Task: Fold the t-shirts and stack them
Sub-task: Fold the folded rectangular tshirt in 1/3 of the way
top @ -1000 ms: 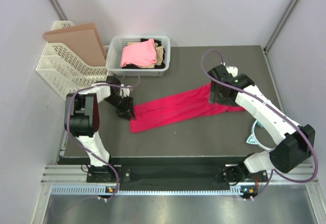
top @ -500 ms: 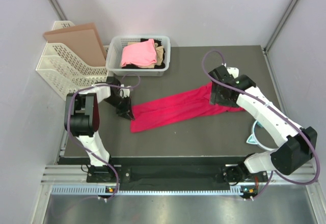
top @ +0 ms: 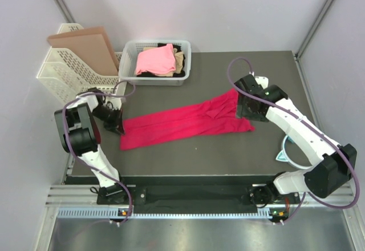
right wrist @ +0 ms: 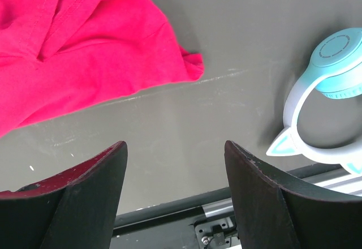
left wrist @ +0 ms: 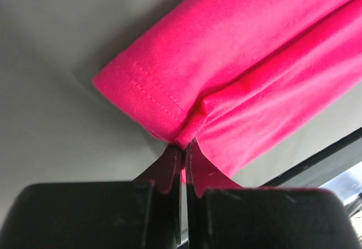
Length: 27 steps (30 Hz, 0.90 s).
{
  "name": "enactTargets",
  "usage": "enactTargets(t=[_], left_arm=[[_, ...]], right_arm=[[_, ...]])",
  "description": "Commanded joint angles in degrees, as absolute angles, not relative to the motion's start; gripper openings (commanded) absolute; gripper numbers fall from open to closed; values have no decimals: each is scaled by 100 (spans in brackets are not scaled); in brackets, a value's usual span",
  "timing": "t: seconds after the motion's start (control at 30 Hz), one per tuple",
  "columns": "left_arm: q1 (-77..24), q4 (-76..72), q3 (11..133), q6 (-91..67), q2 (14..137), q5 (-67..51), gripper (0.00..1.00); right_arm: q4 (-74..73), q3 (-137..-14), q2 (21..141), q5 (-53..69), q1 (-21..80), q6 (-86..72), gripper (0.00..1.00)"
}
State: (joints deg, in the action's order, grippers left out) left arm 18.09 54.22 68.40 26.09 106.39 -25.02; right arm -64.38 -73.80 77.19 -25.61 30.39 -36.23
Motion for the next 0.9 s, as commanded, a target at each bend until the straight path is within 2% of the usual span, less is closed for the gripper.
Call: enactTargets(t=[0.0,0.13,0.4,0.87], left_arm=[[2391,5747,7163,2513,10319,-1687,0],[2128,6134,7435,2522,10064,-1845,0],[335,6600,7769,2172,9352,-1987,0],[-878,6548,8323,1416,9755,-1846,0]], right_arm=[[-6354,-7383,7497,-2584,3164,-3691,70],[-6328,-7304,7436,-2566,3155,-3700,69],[-6267,-7031,7286,-2575,3164,-3753,69],[-6161,-6794,7084,-2628,3164,-3612,70]])
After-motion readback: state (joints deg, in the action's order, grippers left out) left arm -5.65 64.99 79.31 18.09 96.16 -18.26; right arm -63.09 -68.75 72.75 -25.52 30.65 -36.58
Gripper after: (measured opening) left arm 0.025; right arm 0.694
